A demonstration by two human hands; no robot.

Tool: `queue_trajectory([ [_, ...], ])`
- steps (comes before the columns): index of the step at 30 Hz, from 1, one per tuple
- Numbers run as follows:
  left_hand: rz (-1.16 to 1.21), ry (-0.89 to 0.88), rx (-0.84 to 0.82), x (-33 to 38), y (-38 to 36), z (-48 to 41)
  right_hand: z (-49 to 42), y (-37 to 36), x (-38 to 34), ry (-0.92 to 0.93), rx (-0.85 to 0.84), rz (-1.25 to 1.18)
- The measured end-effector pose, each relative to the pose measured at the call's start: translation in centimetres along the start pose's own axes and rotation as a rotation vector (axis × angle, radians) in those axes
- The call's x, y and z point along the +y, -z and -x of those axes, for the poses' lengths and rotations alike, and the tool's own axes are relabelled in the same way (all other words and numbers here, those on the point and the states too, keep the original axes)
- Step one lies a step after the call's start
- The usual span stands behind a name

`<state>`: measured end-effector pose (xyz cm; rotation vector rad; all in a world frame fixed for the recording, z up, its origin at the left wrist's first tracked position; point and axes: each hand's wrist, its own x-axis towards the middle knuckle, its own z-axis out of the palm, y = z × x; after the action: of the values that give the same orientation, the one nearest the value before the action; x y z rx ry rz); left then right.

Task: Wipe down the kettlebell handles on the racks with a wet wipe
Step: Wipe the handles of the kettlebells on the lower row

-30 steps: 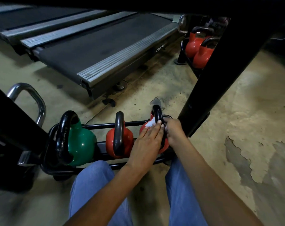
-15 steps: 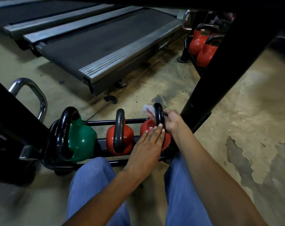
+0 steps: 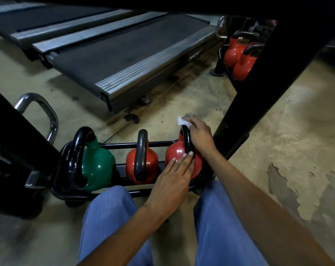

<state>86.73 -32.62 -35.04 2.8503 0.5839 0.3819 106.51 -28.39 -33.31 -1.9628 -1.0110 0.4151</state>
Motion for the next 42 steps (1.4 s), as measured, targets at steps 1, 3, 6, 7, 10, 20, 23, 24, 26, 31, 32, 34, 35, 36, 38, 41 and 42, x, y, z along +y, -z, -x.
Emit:
queue_trajectory([
  [1,-0.002,-0.001,-0.007,0.0,-0.1,0.1,-0.9,0.5,0.1,-0.01,-0.083,-0.001],
  [3,-0.002,-0.004,-0.011,0.1,-0.4,0.4,-0.8,1.8,0.2,0.079,-0.196,0.041],
  [6,-0.001,-0.02,-0.02,0.2,-0.7,0.7,3.0,4.2,0.3,0.483,-0.362,0.302],
  [7,-0.008,-0.027,-0.014,0.2,-0.8,0.8,4.1,4.6,0.7,0.622,-0.431,0.395],
  [10,-0.03,-0.039,-0.034,0.3,-1.2,1.1,3.1,4.9,1.3,0.699,-0.468,0.54],
  [20,-0.04,-0.036,-0.056,0.1,-1.3,1.5,10.5,1.0,1.0,-0.068,0.062,-0.04],
  [23,-0.043,-0.041,-0.077,0.2,-1.3,1.5,7.2,0.6,0.9,-0.486,-0.001,-0.522],
  [24,-0.04,-0.04,-0.081,0.1,-1.3,1.4,5.8,0.9,0.3,-0.588,-0.044,-0.702],
  [26,-0.017,-0.037,-0.072,0.1,-0.9,1.3,4.2,1.2,-0.5,-0.688,-0.097,-0.885],
  [31,0.135,0.003,0.02,-2.3,1.0,-1.4,11.0,0.6,1.5,-0.38,0.081,-0.502],
  [32,0.192,0.012,0.018,-3.4,1.2,-2.5,12.6,0.3,1.8,-0.254,0.142,-0.392],
  [34,0.305,0.014,-0.005,-5.3,1.7,-4.5,13.8,-0.1,2.0,0.029,0.221,-0.145],
  [35,0.356,0.022,-0.016,-6.0,1.9,-5.5,13.7,-0.2,2.4,0.193,0.226,0.006],
  [36,0.401,0.038,-0.024,-6.4,2.3,-6.5,13.5,-0.1,2.6,0.357,0.213,0.16],
  [38,0.472,0.072,-0.049,-6.7,3.5,-8.1,11.8,0.4,3.3,0.622,0.181,0.41],
  [41,0.454,0.053,-0.102,-6.5,4.7,-9.7,9.4,1.7,3.6,0.883,-0.007,0.754],
  [42,0.434,0.049,-0.117,-6.5,4.8,-10.1,9.1,2.2,3.4,0.971,-0.113,0.867],
])
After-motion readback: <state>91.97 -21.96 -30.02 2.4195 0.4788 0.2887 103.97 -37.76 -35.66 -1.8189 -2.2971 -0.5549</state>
